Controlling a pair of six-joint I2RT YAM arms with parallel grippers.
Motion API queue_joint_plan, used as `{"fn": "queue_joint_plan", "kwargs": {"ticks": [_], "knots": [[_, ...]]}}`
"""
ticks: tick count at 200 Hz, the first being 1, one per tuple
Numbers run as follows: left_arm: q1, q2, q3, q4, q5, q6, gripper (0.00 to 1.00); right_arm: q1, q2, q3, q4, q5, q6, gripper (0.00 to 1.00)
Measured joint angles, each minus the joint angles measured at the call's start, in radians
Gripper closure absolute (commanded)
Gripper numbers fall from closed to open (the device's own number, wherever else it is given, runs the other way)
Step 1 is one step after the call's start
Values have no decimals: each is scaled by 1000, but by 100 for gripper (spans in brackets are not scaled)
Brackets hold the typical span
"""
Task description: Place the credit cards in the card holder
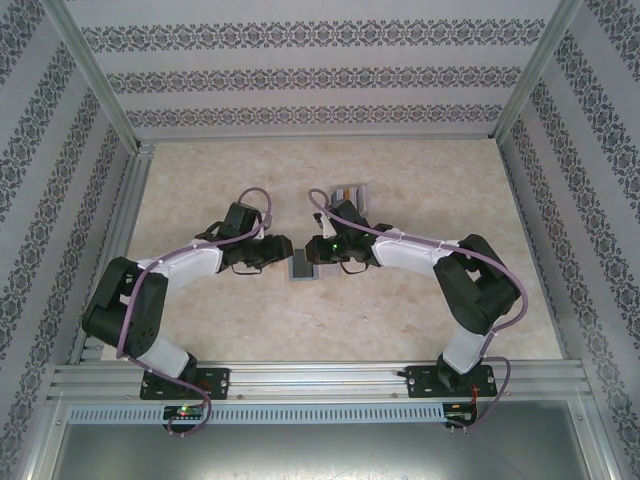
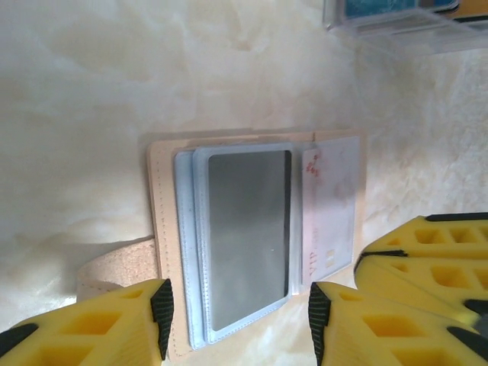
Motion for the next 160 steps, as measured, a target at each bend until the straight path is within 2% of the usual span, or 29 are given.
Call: {"fn": "queue_joint_plan", "kwargs": {"ticks": [26,40,80,114,160], "knots": [[0,-19,32,-76,-51,23,42,-7,-1,-34,0,1,0,85],[0,-19,40,-119,-82,37,32,-9,-1,-45,0,1,0,85],[4,-2,45,-204,-135,63,32,-9,-1,-51,2,1,0,85],[6,79,68,-209,-119,75,44,-9,-1,-51,2,0,0,85],[6,142,71,-168,-49,66,78,-9,-1,-62,5,1,0,84]]}}
